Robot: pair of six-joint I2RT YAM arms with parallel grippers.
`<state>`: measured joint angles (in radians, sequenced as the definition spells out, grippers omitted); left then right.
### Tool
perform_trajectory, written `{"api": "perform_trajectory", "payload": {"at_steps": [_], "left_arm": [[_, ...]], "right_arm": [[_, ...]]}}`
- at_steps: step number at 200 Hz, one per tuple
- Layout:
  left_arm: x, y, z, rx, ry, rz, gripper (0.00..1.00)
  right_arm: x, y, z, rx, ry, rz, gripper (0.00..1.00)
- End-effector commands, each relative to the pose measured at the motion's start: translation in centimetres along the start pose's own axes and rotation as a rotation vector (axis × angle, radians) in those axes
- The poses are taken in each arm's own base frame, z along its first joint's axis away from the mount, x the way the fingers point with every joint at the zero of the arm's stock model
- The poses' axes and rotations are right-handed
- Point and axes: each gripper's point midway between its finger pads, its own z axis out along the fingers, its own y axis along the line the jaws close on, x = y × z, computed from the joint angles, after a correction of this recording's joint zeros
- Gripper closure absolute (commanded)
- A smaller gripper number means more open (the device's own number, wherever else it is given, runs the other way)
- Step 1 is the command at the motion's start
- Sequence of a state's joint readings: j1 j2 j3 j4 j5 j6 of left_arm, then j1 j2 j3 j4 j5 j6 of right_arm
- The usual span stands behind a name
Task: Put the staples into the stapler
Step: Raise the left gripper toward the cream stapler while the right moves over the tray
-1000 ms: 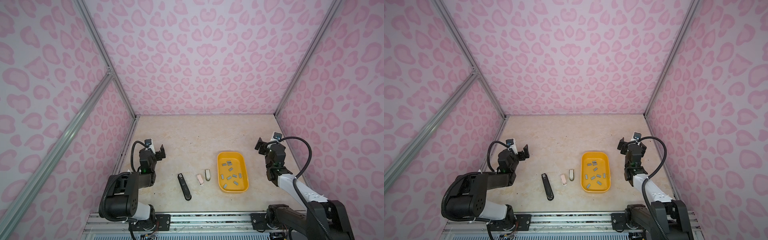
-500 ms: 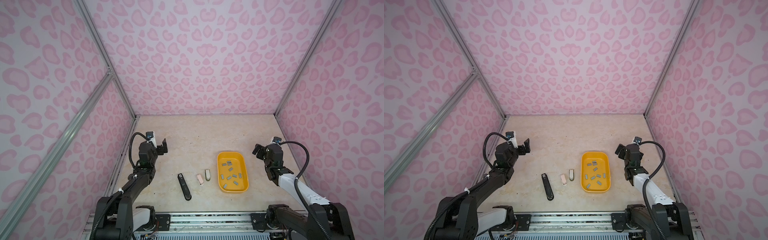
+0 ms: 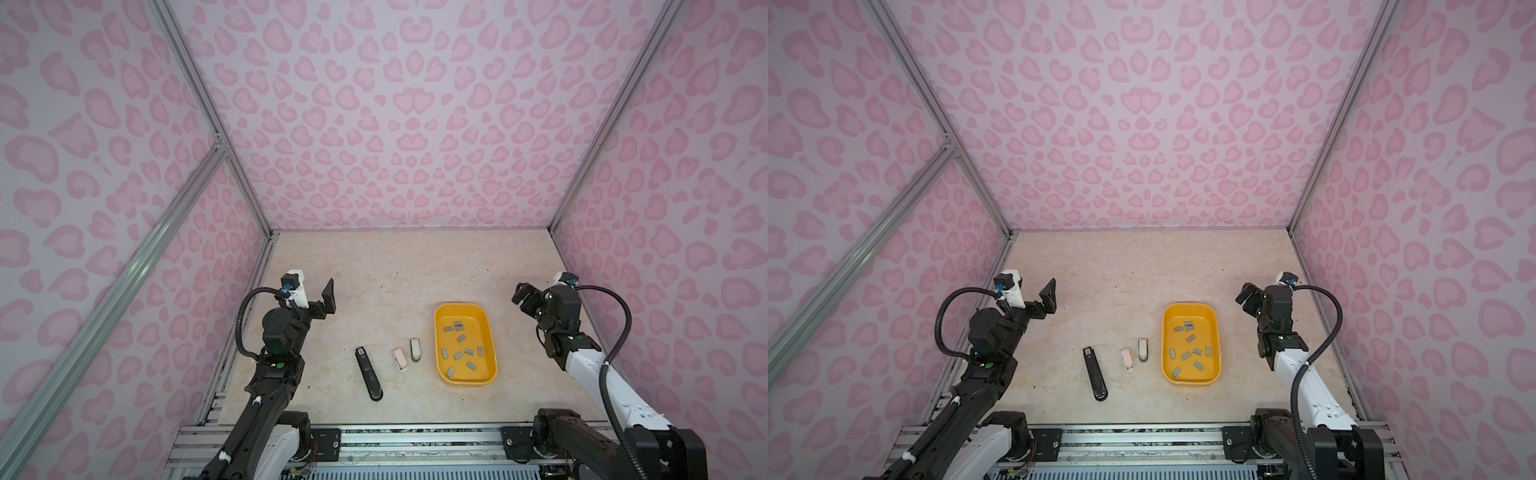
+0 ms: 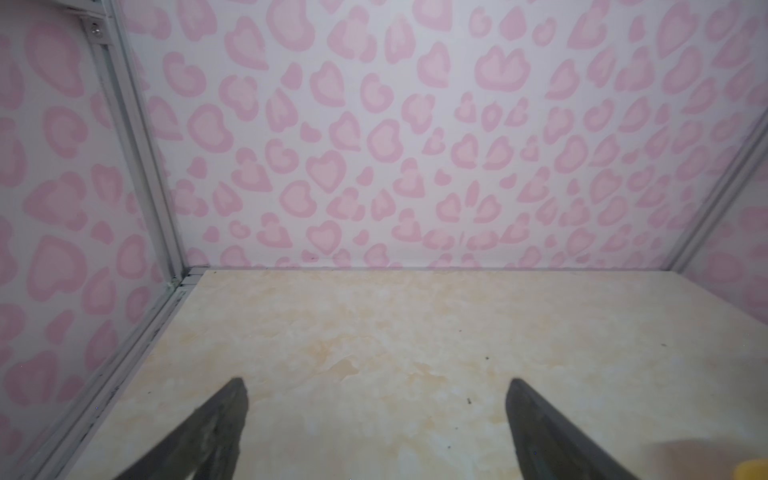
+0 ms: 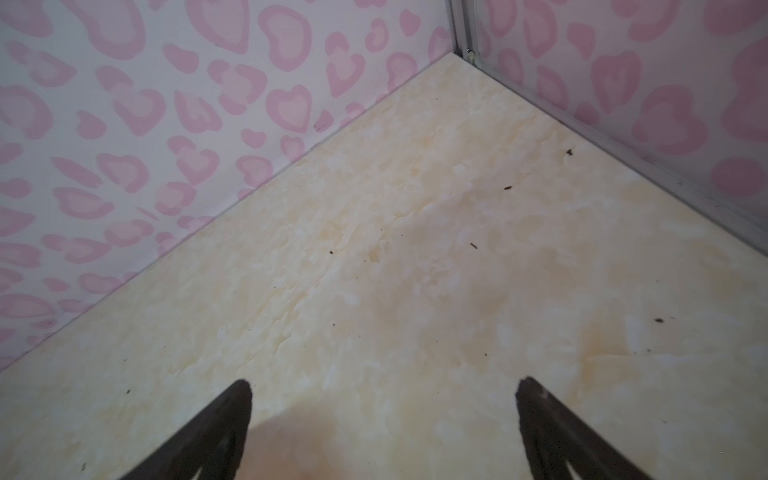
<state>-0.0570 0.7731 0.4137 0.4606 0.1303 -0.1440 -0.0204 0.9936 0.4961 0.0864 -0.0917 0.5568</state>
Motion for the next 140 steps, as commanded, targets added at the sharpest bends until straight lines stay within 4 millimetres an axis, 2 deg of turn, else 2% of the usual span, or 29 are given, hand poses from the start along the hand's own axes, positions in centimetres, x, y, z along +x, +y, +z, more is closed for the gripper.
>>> {"api": "perform_trajectory", "payload": {"at_steps": [1, 17, 34, 45, 62, 83, 108, 120, 126, 140], "left_arm": [[-3.7, -3.0, -1.6, 0.145, -0.039, -0.147, 0.03], [-6.1, -3.8, -3.0, 0.173, -0.069, -0.252, 0.02], [-8.8, -2.7, -4.2, 0.101, -0.128, -0.403, 0.02], [-9.9, -1.6, -4.3, 0.036, -0.131, -0.525, 0.02], [-12.1, -2.2, -3.6, 0.052, -0.108, -0.552, 0.02], [-15.0, -3.8, -2.7, 0.12, -0.096, -0.466, 0.03], [-18.6, -7.5, -2.1, 0.311, -0.114, -0.231, 0.03], [-19.0, -7.9, -1.0, 0.33, -0.11, -0.131, 0.0], [-18.9, -8.0, -0.5, 0.336, -0.109, -0.078, 0.04], [-17.9, -8.8, 0.4, 0.385, -0.094, 0.041, 0.06]], "right_arm": [[2.9, 4.9, -2.1, -0.267, 0.084, 0.003, 0.01], [4.2, 6.5, -4.3, -0.322, 0.038, -0.066, 0.01], [4.3, 8.0, -6.8, -0.39, -0.055, -0.099, 0.01], [4.0, 8.8, -8.7, -0.439, -0.098, -0.109, 0.01], [3.3, 9.2, -11.0, -0.479, -0.145, -0.121, 0.02], [2.4, 8.8, -12.9, -0.487, -0.19, -0.137, 0.02], [2.3, 8.6, -13.1, -0.472, -0.19, -0.159, 0.02], [2.8, 9.2, -12.6, -0.482, -0.153, -0.172, 0.03], [3.2, 9.8, -12.2, -0.494, -0.117, -0.179, 0.04], [4.0, 10.9, -11.4, -0.518, -0.051, -0.188, 0.07]]}}
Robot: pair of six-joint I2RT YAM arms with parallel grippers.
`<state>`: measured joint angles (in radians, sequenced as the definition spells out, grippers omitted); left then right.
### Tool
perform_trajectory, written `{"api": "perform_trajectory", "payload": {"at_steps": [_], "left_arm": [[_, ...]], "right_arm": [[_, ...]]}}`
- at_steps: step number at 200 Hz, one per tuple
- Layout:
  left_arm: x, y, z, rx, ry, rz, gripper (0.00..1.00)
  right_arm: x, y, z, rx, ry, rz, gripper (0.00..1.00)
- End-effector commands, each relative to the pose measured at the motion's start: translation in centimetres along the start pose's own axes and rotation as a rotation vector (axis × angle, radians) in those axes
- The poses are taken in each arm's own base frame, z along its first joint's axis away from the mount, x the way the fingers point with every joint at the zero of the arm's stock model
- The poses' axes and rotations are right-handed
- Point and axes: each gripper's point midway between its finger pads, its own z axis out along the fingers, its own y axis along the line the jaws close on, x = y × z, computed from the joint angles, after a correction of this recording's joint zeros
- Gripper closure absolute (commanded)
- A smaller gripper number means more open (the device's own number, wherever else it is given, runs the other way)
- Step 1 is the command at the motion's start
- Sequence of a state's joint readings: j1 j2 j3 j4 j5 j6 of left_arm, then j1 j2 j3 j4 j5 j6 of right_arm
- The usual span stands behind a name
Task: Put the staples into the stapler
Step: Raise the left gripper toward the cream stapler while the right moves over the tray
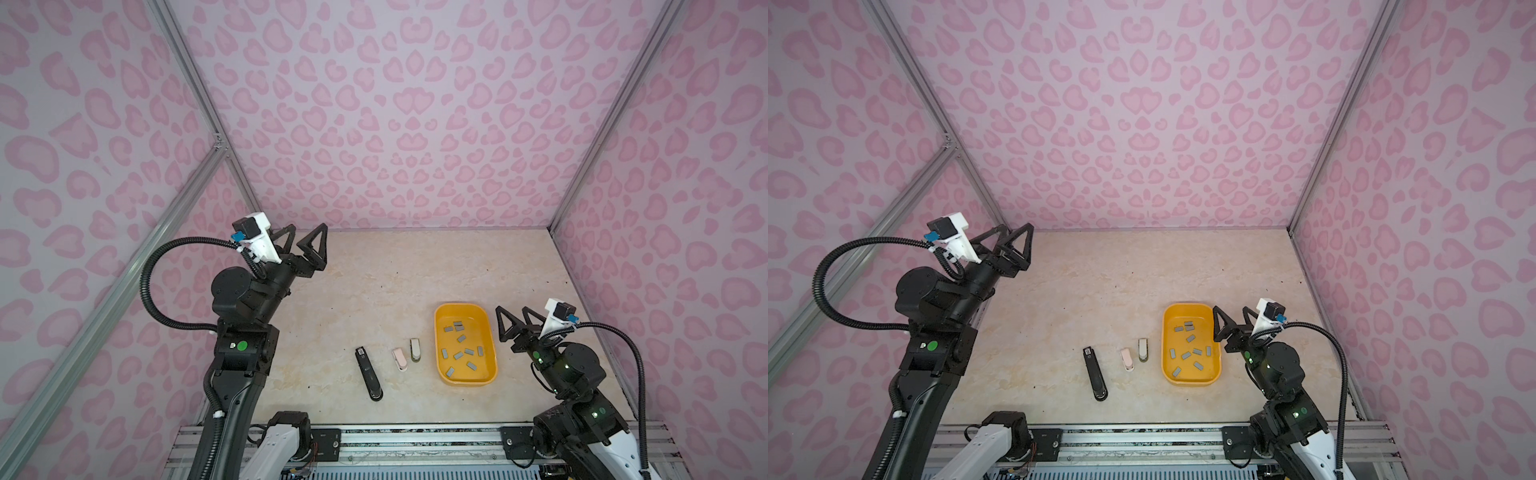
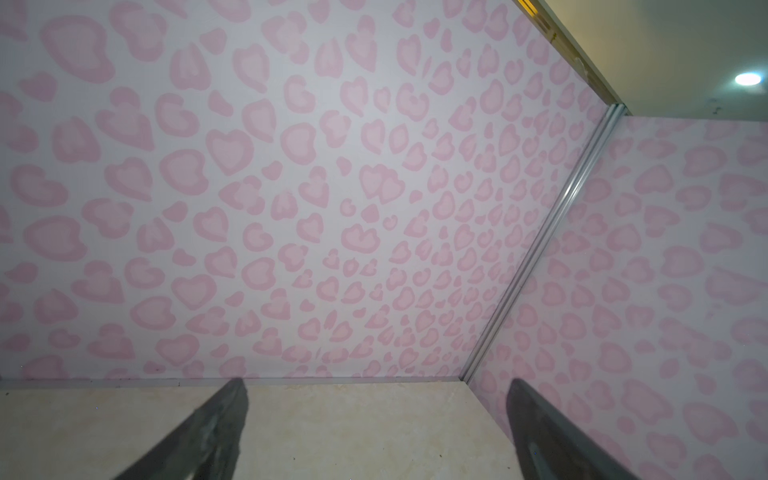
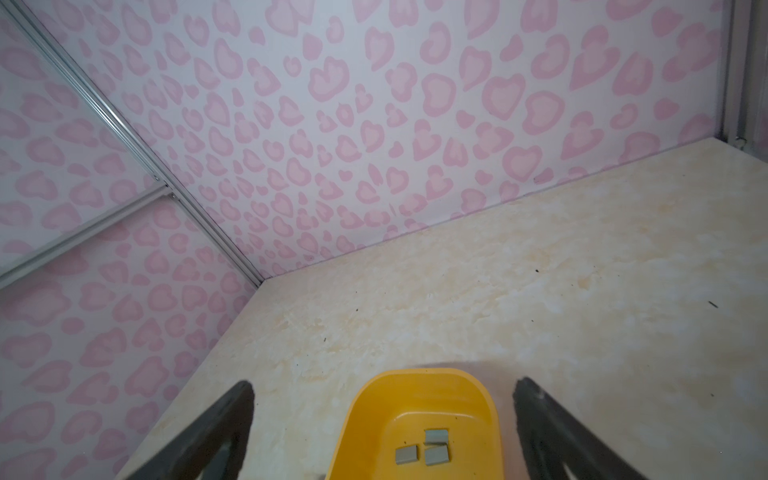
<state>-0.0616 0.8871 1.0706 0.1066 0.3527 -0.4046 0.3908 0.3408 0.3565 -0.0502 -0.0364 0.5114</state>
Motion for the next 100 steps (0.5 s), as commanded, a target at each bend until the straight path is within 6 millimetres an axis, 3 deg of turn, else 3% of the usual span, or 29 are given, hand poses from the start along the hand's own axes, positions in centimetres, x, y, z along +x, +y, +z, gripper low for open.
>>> {"api": "perform_trajectory", "payload": {"at_steps": [1, 14, 34, 59, 85, 100], "left_arm": [[1.9, -1.5, 1.3, 0.135, 0.072, 0.253, 0.06], [4.2, -2.1, 1.7, 0.216, 0.118, 0.37, 0.09], [9.5, -2.5, 2.1, 0.32, 0.214, 0.569, 0.14], [15.8, -1.8, 1.9, 0.397, 0.303, 0.812, 0.18], [21.0, -0.9, 1.6, 0.493, 0.392, 0.885, 0.21], [22.8, -1.2, 1.4, 0.56, 0.426, 0.879, 0.24]], "right_arm": [[1.6, 1.1, 1.4, -0.045, 0.104, -0.009, 0.07], [2.2, 1.8, 2.4, -0.054, 0.153, -0.006, 0.09], [3.4, 2.9, 3.8, -0.037, 0.214, -0.056, 0.1], [4.8, 3.9, 5.4, 0.035, 0.285, -0.129, 0.1], [6.2, 5.3, 7.0, 0.071, 0.332, -0.178, 0.09], [7.3, 5.9, 7.9, 0.081, 0.366, -0.198, 0.09]]}}
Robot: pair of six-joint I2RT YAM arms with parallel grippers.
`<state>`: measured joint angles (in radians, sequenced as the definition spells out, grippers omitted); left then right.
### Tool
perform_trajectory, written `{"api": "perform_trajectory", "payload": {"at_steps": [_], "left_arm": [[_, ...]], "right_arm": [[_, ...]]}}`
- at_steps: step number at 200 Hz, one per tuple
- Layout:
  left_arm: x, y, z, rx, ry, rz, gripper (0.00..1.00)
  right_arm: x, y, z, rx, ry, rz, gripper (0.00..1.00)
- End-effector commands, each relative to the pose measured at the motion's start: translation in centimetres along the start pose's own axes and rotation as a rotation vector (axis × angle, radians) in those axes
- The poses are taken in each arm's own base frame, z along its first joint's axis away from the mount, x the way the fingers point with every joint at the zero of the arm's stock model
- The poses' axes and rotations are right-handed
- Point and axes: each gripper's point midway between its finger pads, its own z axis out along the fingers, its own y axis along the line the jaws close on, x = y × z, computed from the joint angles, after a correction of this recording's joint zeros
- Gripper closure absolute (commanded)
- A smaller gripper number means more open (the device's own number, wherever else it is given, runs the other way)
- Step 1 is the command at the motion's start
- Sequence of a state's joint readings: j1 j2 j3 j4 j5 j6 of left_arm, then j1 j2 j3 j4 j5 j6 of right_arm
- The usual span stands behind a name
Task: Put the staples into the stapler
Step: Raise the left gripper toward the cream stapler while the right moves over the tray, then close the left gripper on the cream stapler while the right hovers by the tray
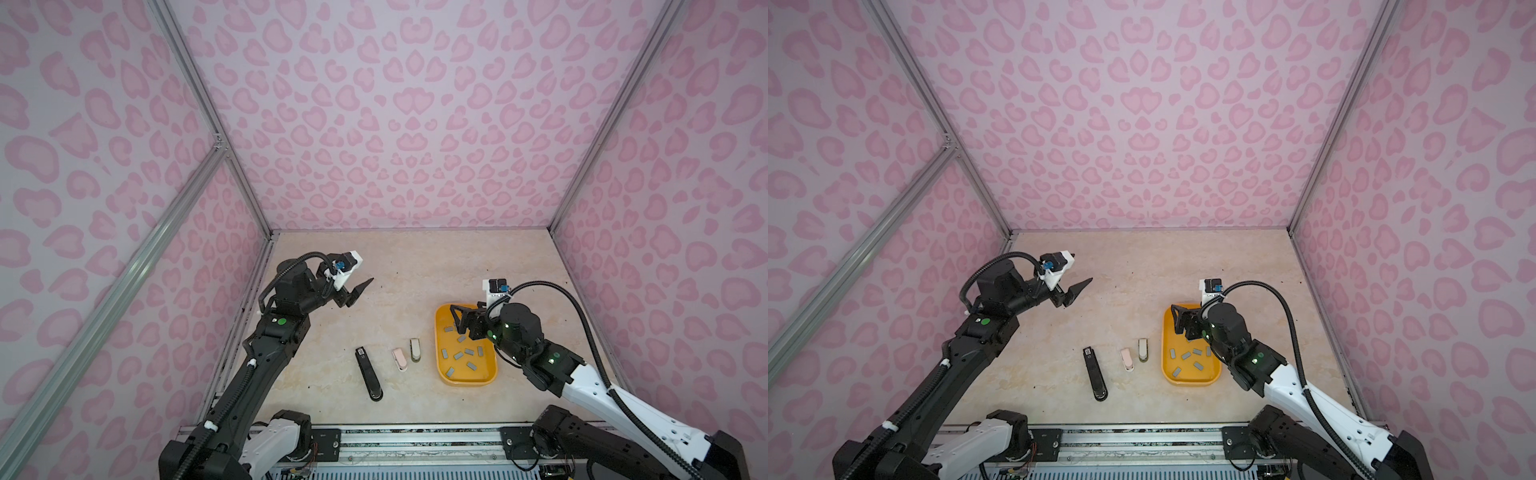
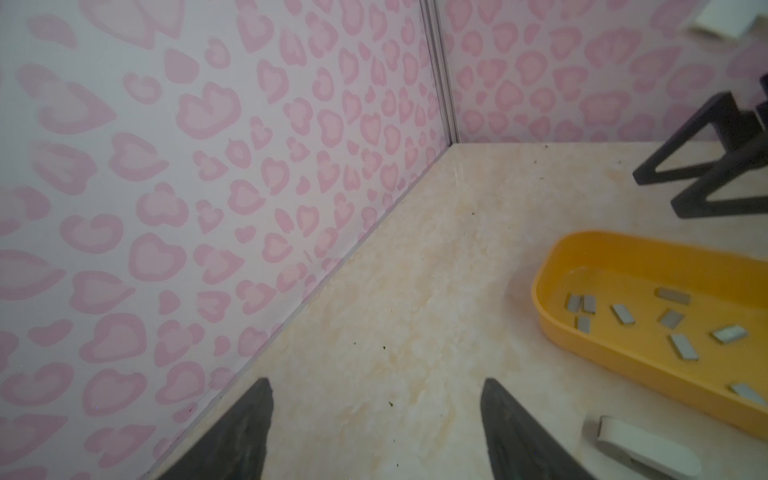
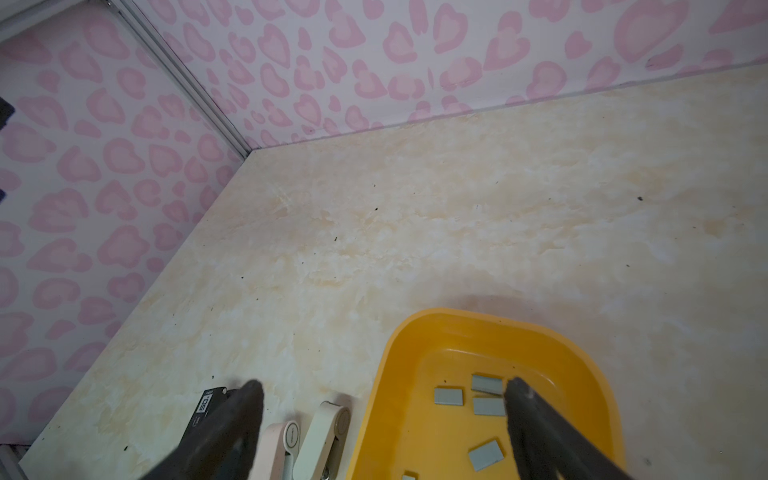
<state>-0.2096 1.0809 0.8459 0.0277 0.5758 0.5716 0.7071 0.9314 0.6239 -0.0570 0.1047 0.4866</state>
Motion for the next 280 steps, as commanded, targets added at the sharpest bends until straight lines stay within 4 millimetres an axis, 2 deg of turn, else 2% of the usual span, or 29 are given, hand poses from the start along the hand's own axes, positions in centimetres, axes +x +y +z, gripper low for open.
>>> {"api": "perform_trajectory", "payload": {"at_steps": [1, 23, 40, 52, 77, 117, 157, 177, 198, 216, 280], "left_arm": [[1.2, -2.1, 1.0, 0.114, -0.008, 0.175, 0.24], [2.0, -4.8, 1.5, 0.23, -0.034, 0.189, 0.28], [3.6, -8.1, 1.4, 0.346, -0.032, 0.308, 0.3], [4.1, -9.5, 1.3, 0.393, -0.028, 0.359, 0.3], [3.9, -10.6, 1.2, 0.44, -0.037, 0.377, 0.33], [4.7, -12.8, 1.2, 0.514, -0.009, 0.416, 0.33], [5.6, -14.3, 1.4, 0.559, 0.033, 0.451, 0.33], [6.1, -14.7, 1.6, 0.579, 0.05, 0.455, 0.33], [6.6, -15.2, 1.8, 0.606, 0.074, 0.449, 0.34], [7.2, -15.6, 2.1, 0.632, 0.101, 0.444, 0.34], [8.6, -17.3, 3.0, 0.737, 0.24, 0.495, 0.34]], "right_arm": [[0.5, -0.2, 1.7, 0.086, 0.025, -0.036, 0.09], [1.6, 0.3, 3.4, 0.117, 0.086, -0.051, 0.09], [2.8, 0.6, 4.5, 0.138, 0.146, -0.072, 0.09], [3.5, 0.9, 4.9, 0.153, 0.195, -0.081, 0.09], [5.0, 1.5, 5.4, 0.171, 0.23, -0.096, 0.1], [7.3, 2.3, 6.3, 0.196, 0.275, -0.117, 0.11], [9.7, 0.6, 7.5, 0.28, 0.326, -0.136, 0.16], [11.1, -0.4, 7.5, 0.311, 0.35, -0.145, 0.19], [11.6, -1.2, 7.3, 0.333, 0.35, -0.145, 0.21], [11.9, -1.7, 7.1, 0.348, 0.352, -0.149, 0.27], [11.6, -2.3, 6.4, 0.362, 0.347, -0.183, 0.6]]}}
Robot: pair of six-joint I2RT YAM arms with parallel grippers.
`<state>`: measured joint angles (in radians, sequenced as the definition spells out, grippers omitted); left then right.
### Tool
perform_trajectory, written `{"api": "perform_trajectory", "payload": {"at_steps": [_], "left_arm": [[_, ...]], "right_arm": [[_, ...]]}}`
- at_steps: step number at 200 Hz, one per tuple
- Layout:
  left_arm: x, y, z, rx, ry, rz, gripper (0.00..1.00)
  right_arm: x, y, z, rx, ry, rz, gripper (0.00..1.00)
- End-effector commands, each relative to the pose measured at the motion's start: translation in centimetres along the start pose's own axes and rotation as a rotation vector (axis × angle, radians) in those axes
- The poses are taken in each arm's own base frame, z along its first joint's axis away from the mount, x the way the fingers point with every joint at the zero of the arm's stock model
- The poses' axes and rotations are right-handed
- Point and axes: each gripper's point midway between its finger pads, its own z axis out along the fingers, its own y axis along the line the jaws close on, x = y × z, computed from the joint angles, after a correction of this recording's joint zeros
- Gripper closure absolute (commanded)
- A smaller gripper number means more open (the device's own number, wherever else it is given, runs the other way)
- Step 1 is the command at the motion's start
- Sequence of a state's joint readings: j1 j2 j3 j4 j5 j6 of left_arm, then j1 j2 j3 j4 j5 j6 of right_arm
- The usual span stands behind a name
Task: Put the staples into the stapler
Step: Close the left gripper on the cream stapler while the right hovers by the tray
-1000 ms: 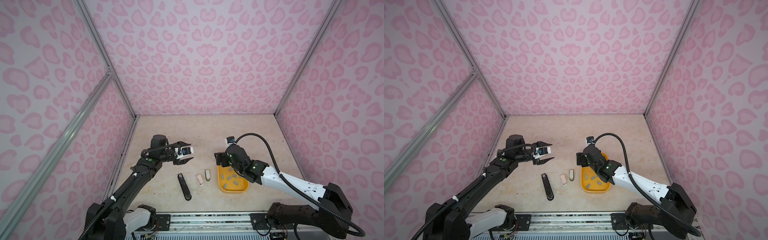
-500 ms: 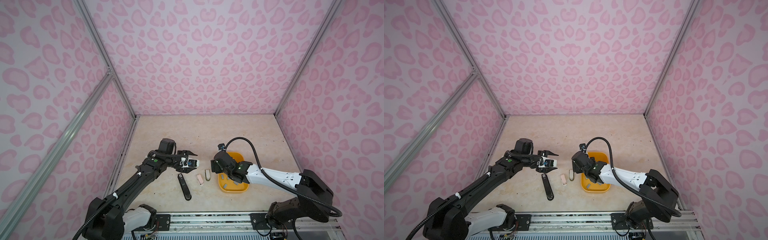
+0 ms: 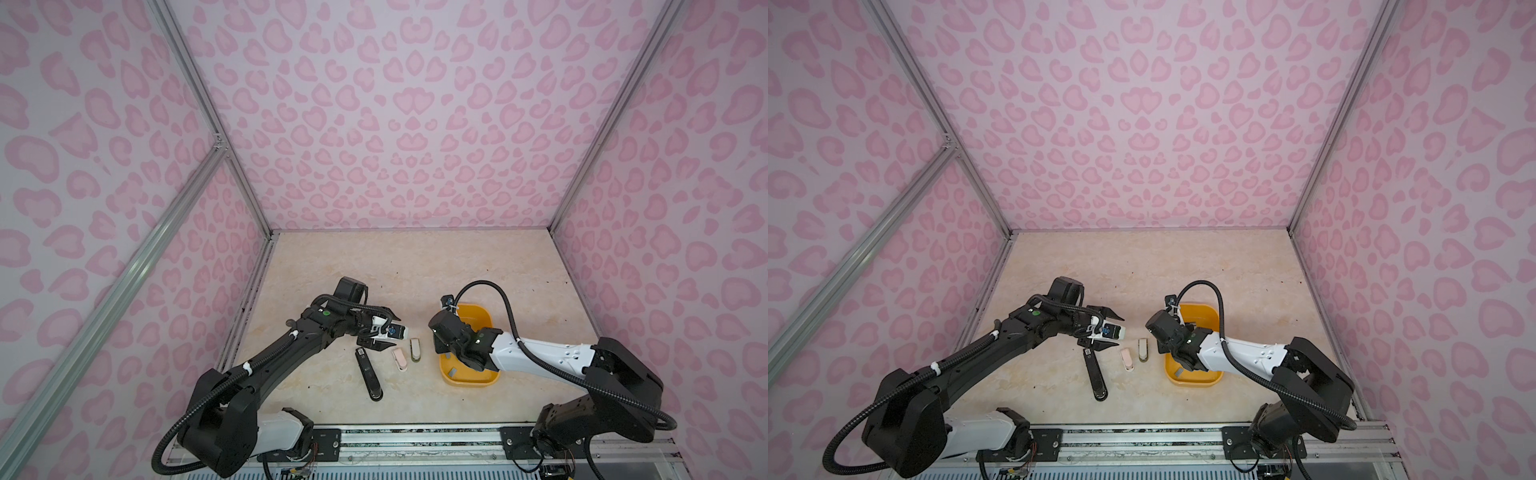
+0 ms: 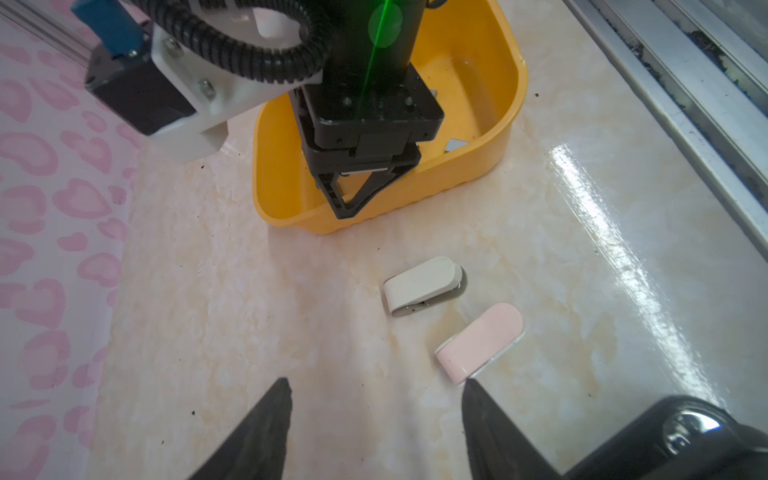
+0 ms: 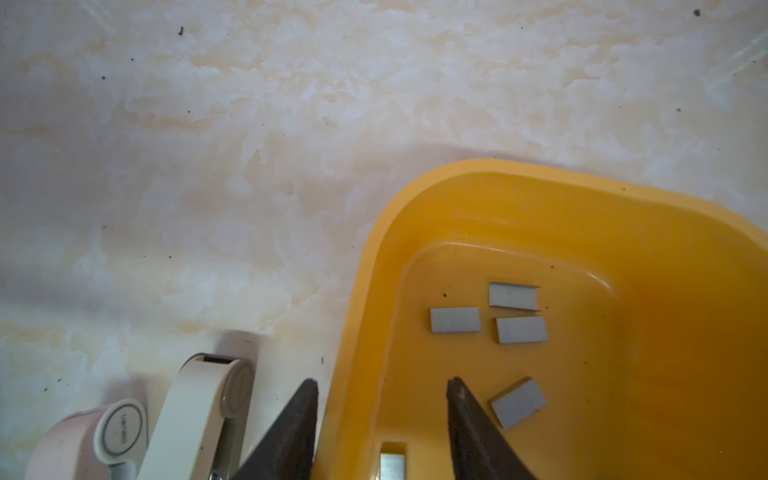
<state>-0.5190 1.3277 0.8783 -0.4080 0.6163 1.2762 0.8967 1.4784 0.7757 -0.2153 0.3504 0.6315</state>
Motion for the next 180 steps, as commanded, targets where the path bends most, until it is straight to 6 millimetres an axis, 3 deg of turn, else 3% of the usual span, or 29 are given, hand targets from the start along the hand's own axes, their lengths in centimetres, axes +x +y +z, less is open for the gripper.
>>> {"api": "perform_trajectory", "payload": {"at_steps": [1, 31, 59, 94, 150, 180], "left_arm": [[0.7, -0.6, 0.5, 0.068, 0.085, 0.006, 0.34], [0.6, -0.2, 1.2, 0.107, 0.125, 0.04, 0.34], [0.3, -0.5, 2.0, 0.136, 0.125, 0.095, 0.34], [1.3, -1.0, 3.8, 0.19, 0.185, 0.179, 0.34], [2.1, -0.9, 6.2, 0.257, 0.242, 0.346, 0.33], [2.6, -1.2, 7.8, 0.303, 0.269, 0.398, 0.33]], "right_arm": [[0.0, -0.8, -0.2, 0.033, -0.014, -0.023, 0.6], [-0.5, -1.1, -1.0, 0.028, -0.032, -0.036, 0.67], [-1.3, -1.2, -2.9, -0.026, -0.079, 0.008, 0.62], [-3.5, -1.8, -8.5, -0.202, -0.221, 0.165, 0.42], [-6.7, -0.4, -20.1, -0.673, -0.426, 0.265, 0.32], [-6.8, 0.6, -22.8, -0.827, -0.454, 0.276, 0.28]]}}
